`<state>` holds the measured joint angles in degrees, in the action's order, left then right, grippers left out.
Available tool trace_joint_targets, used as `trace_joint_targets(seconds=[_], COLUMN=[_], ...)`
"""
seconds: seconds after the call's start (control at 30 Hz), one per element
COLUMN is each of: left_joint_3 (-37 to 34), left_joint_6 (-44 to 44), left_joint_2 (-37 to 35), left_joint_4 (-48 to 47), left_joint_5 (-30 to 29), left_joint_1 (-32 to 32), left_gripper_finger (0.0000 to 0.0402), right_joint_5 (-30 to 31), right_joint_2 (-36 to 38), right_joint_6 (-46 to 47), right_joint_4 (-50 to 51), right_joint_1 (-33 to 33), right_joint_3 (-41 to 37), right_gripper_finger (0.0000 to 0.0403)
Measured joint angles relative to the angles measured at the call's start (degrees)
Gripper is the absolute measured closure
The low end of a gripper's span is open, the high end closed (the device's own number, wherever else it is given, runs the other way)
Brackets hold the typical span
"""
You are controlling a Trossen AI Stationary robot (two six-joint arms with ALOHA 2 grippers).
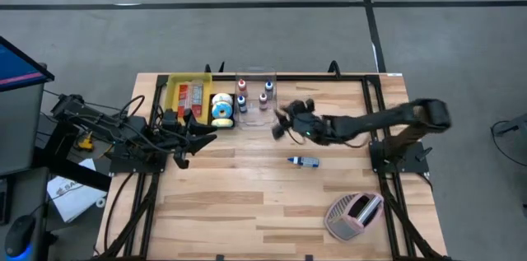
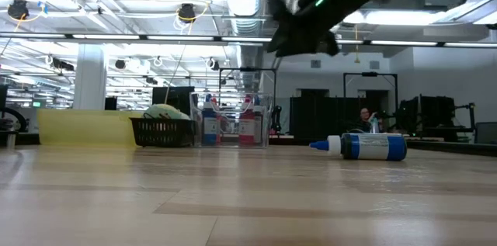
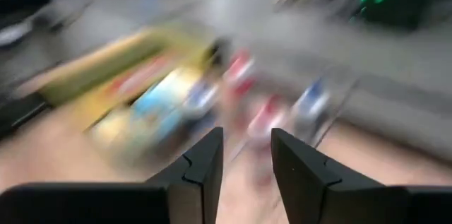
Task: Pick & Place Food Item
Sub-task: Put the blue food coloring bottle into the transparent bin
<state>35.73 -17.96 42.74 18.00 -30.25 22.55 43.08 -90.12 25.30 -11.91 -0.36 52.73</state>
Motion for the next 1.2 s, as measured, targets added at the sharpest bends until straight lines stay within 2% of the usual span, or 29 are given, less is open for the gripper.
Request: trace_joint_targets(seconds=[0.13,0.23,0.3,0.37,0.5,0.63,0.77,1.0,1.2], left_joint_3=[0.00,0.00,0.00,0.00,0.00,0.00,0.00,0.00,0.00], left_joint_6=[0.39,1.47,1.90,2.60,2.69,2.71,2.71,4.20,4.24], left_joint_2=[-0.04,-0.04,-0.04,-0.02,-0.02,-0.04,-0.04,-0.04,-0.04], left_joint_4=[-0.80,-1.81,-2.56,-3.19,-4.06,-4.73,-5.65,-6.49,-6.49], left_joint_5=[1.88,2.85,3.54,3.91,4.71,4.71,4.71,4.69,4.65], left_joint_1=[0.00,0.00,-0.01,0.00,0.00,0.00,0.04,1.82,3.35], left_gripper_finger=[0.0270,0.0270,0.0270,0.0270,0.0270,0.0270,0.0270,0.0270,0.0270], right_joint_5=[-19.47,-34.24,-41.66,-45.87,-48.72,-52.01,-54.67,-53.52,-52.74], right_joint_2=[9.59,13.59,14.17,12.97,4.29,-8.43,-21.10,-36.14,-42.73], right_joint_6=[12.64,17.17,17.59,15.76,7.58,-2.07,-9.95,-18.30,-19.94], right_joint_4=[21.24,33.00,41.04,50.07,67.60,83.88,94.84,101.90,101.91], right_joint_1=[2.66,3.84,4.63,4.97,4.23,2.08,0.64,1.69,3.49], right_joint_3=[0.00,1.00,4.31,9.63,22.69,36.17,46.95,60.13,62.26], right_gripper_finger=[0.0292,0.0294,0.0295,0.0295,0.0295,0.0295,0.0295,0.0295,0.0288])
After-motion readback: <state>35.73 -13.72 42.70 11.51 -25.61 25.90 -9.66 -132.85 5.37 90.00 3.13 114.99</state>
